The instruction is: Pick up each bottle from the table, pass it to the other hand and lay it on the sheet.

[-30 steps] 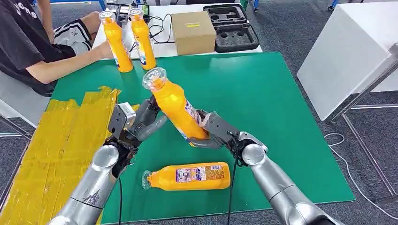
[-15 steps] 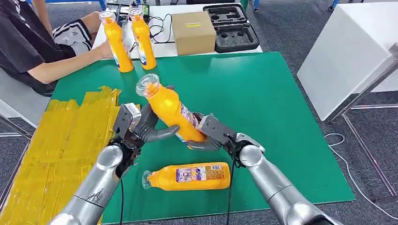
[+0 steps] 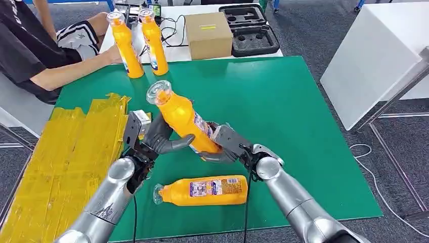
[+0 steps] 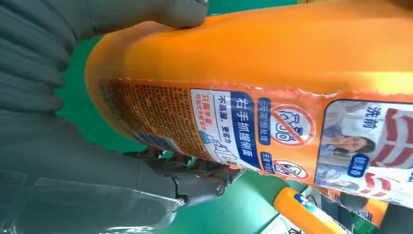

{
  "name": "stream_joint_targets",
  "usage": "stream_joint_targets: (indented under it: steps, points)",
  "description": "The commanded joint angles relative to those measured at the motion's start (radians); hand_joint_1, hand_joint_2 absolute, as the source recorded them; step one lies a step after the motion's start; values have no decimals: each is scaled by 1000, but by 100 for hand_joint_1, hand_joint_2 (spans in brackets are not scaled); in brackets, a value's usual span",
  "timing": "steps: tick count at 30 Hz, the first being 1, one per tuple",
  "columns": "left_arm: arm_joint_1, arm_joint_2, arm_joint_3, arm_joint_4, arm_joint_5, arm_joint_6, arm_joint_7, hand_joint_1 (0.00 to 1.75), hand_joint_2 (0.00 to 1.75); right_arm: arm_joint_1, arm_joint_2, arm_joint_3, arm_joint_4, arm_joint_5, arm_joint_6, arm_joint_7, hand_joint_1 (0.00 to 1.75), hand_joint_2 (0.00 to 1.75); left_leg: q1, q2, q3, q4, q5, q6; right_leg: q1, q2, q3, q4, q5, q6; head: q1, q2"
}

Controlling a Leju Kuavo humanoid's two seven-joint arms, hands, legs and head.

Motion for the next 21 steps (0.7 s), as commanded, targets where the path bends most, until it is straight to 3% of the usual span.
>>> stream_joint_targets:
  steps: [1,14,15,16,21]
  points:
    - [-32,2,9,66,8,5,0,175,175,-56,2,49,86,-2,4,-4,175,175,0,1,5,0,-2,-2,1,-1,5,0,-2,-2,0,0]
    - [-20,12,10,39,27,9,-3,175,175,-72,-1,51,92,-8,0,-2,175,175,0,1,2,0,0,-1,0,0,2,0,0,-1,0,0]
    - [-19,13,11,37,28,10,-3,175,175,-72,-1,51,91,-7,-3,-2,73,175,0,1,4,0,-2,-2,1,-1,4,0,-1,-2,0,0]
    - [-18,14,14,33,31,11,-4,175,175,-71,-3,50,87,-6,-7,-2,0,175,0,1,2,0,-1,-1,0,0,2,0,0,-1,0,0]
    - [-7,25,43,-27,43,4,-20,175,175,-47,-27,50,15,24,-44,10,0,175,1,0,3,0,-2,-2,1,-1,3,0,-1,-1,0,0]
